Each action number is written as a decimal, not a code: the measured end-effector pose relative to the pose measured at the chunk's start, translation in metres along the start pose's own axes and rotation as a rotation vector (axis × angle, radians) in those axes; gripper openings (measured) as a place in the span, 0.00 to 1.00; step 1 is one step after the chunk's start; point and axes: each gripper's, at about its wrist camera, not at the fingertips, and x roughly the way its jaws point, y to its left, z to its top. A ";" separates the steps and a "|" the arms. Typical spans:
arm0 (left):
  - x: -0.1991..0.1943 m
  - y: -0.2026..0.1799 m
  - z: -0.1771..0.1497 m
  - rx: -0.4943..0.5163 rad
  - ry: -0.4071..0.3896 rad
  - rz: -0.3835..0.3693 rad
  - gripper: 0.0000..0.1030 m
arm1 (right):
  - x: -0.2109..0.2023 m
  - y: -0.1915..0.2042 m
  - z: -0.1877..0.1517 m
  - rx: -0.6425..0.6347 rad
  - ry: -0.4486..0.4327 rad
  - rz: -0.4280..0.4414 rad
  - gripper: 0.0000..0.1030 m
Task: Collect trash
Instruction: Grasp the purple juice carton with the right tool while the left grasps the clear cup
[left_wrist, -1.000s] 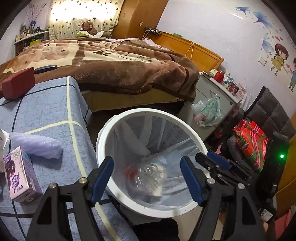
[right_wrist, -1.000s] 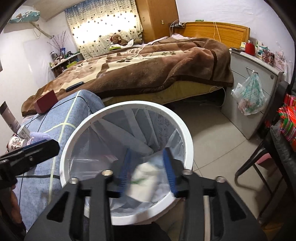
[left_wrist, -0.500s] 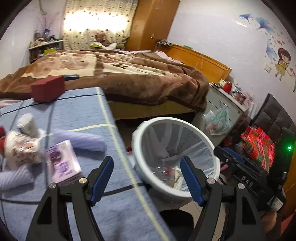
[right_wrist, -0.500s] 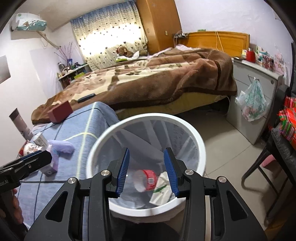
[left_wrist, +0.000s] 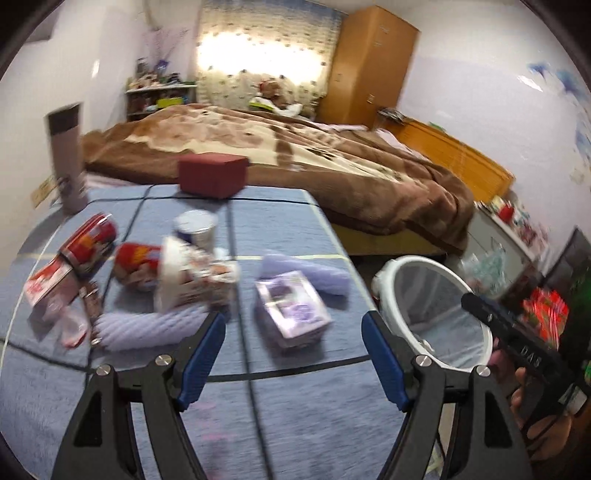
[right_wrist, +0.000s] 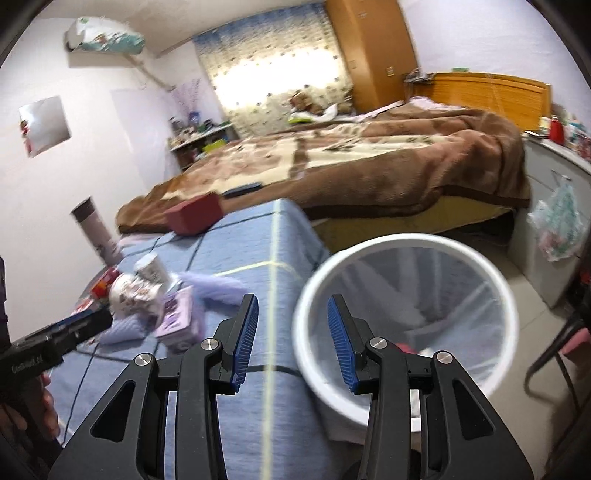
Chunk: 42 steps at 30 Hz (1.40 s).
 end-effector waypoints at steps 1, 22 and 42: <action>-0.002 0.007 -0.001 -0.009 0.001 0.009 0.76 | 0.005 0.005 0.000 -0.012 0.010 0.009 0.40; -0.013 0.118 -0.018 -0.108 0.034 0.133 0.78 | 0.060 0.093 -0.011 -0.191 0.176 0.127 0.58; -0.015 0.192 -0.015 -0.205 0.033 0.222 0.78 | 0.096 0.121 -0.015 -0.278 0.266 0.016 0.59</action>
